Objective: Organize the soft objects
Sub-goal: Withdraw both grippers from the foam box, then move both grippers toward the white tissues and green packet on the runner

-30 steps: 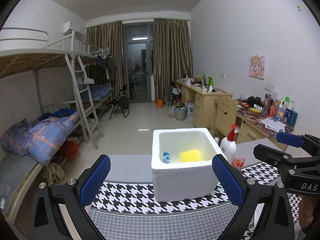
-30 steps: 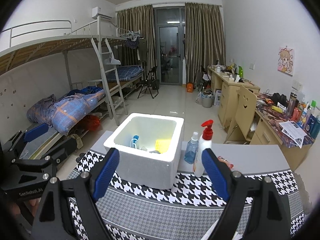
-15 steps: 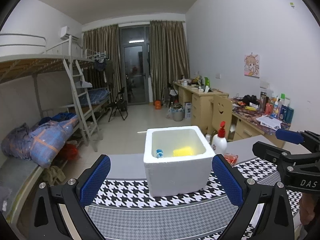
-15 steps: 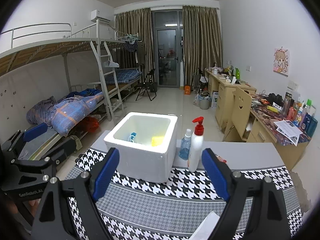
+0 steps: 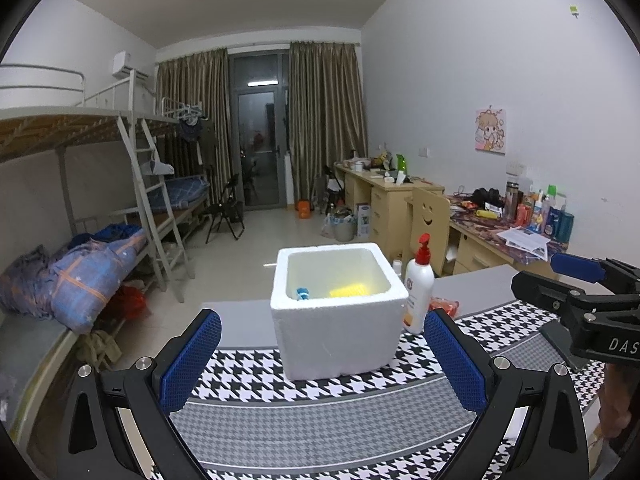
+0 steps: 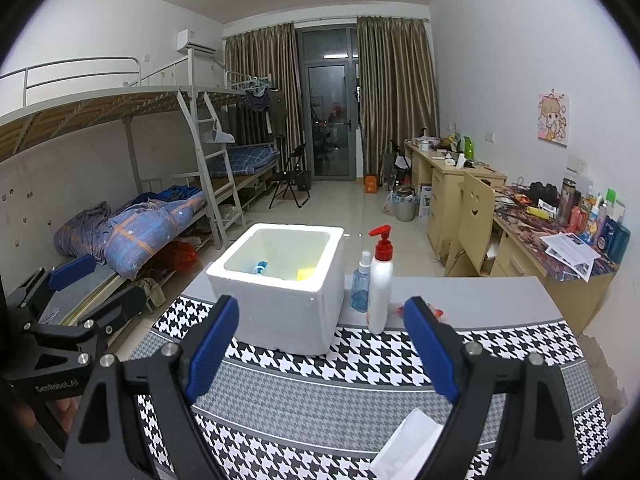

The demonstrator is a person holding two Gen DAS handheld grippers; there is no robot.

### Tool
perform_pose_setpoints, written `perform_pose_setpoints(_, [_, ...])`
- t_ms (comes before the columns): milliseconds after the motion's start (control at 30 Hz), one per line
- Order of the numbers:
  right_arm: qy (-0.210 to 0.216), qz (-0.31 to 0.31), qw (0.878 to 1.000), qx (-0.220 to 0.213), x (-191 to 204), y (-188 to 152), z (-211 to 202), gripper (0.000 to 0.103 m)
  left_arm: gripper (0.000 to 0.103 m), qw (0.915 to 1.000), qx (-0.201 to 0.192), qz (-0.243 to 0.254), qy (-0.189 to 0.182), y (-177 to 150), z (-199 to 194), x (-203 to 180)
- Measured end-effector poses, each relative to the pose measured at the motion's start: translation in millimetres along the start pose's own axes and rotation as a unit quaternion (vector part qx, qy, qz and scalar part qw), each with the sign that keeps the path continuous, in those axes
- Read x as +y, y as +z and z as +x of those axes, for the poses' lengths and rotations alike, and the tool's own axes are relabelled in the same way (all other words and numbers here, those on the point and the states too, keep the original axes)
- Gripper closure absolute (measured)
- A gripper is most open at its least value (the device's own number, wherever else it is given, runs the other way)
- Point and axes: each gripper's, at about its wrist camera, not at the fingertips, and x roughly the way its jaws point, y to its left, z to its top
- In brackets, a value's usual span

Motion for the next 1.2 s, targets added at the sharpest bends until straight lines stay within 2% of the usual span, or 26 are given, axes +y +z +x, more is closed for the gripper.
perform_pose_setpoints(567, [-0.006,0.007,1.0,-0.008,-11.0,-22.1,-18.1,0.015,0.001,0.9996,-0.026,0.004,-0.004,-18.9,-20.0,-24.0])
perform_pose_setpoints(1200, [-0.045,0.018,0.998,-0.027,-23.5,-47.3,-38.3,0.015,0.001,0.9982,-0.044,0.006,-0.041,-40.0,-29.8,-50.6])
